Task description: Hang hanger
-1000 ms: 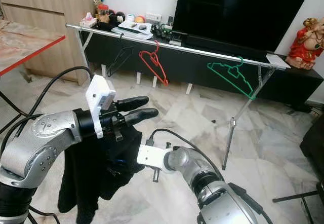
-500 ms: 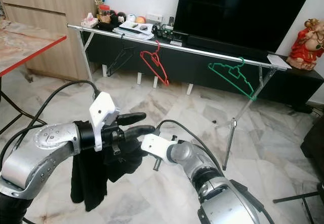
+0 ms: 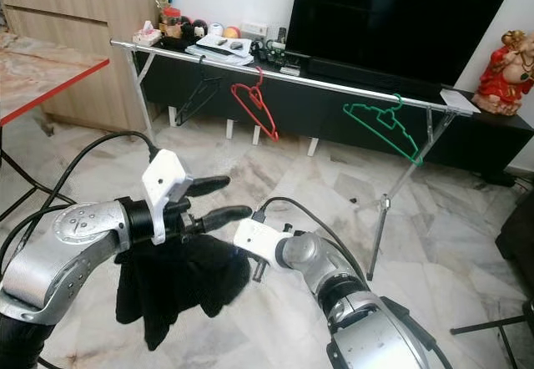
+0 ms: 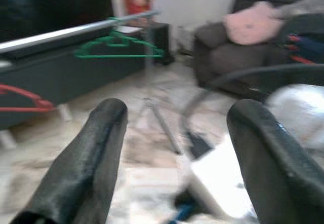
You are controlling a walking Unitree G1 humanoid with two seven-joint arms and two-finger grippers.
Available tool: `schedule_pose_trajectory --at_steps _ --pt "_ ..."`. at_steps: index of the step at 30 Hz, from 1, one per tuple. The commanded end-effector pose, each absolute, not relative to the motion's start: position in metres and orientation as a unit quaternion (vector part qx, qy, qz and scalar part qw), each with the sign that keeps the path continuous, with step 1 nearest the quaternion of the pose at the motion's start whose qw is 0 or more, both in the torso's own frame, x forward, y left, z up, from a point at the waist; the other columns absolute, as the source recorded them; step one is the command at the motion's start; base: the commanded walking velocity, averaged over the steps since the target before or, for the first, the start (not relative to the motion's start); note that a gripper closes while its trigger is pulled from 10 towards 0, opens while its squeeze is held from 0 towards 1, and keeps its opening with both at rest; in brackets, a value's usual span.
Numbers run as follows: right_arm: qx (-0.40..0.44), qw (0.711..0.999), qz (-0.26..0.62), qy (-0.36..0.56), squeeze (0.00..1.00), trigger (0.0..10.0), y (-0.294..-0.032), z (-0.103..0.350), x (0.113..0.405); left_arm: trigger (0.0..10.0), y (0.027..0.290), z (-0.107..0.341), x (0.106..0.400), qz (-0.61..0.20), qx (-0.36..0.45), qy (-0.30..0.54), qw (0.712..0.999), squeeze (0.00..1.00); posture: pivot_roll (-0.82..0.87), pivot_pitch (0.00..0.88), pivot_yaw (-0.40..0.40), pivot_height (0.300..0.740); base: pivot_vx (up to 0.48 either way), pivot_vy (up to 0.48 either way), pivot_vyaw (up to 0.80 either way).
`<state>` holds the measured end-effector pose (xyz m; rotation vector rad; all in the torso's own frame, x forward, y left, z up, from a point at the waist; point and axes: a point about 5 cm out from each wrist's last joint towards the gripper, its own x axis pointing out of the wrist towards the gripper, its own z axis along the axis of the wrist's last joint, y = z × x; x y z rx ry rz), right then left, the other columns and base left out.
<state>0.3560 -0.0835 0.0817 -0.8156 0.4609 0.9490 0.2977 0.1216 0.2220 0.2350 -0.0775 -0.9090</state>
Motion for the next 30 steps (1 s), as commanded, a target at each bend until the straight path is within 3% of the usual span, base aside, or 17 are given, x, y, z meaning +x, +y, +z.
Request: schedule_pose_trajectory --at_steps 1,6,7,8,13,21,24,30 --pt "-0.377 0.789 0.439 0.206 0.0 0.0 -0.088 0.084 0.357 10.0 0.123 0.229 0.3 -0.43 0.122 -0.054 0.893 1.0 0.23 0.0 -0.161 0.74 0.0 0.0 0.0" --pt "-0.382 0.791 0.434 0.2 0.0 0.0 -0.09 0.087 0.36 10.0 0.128 0.224 0.297 -0.432 0.132 -0.044 0.891 1.0 0.22 0.0 -0.16 0.74 0.0 0.0 0.0" --pt "-0.388 0.788 0.435 0.199 0.0 0.0 -0.091 0.088 0.36 10.0 0.131 0.222 0.298 -0.423 0.135 -0.041 0.895 0.26 0.22 0.0 -0.162 0.74 0.0 0.0 0.0" --pt "-0.395 0.783 0.437 0.2 0.0 0.0 -0.091 0.088 0.36 10.0 0.135 0.22 0.299 -0.412 0.141 -0.038 0.899 0.0 0.22 0.0 -0.162 0.74 0.0 0.0 0.0" --pt "-0.432 0.767 0.432 0.195 0.0 0.0 -0.096 0.09 0.362 10.0 0.159 0.204 0.307 -0.354 0.194 -0.008 0.915 0.0 0.22 0.0 -0.167 0.74 0.0 0.0 0.0" --pt "-0.47 0.746 0.432 0.191 0.0 0.0 -0.102 0.09 0.363 10.0 0.168 0.2 0.302 -0.356 0.203 0.002 0.912 0.0 0.22 0.0 -0.168 0.74 0.0 0.0 0.0" --pt "-0.494 0.721 0.453 0.176 0.0 0.0 -0.101 0.095 0.363 10.0 0.173 0.183 0.295 -0.386 0.253 0.048 0.886 0.0 0.22 0.0 -0.169 0.74 0.0 0.0 0.0" --pt "-0.526 0.692 0.468 0.16 0.0 0.0 -0.1 0.106 0.367 10.0 0.163 0.168 0.29 -0.429 0.272 0.072 0.858 0.0 0.21 0.0 -0.169 0.74 0.0 0.0 0.0"
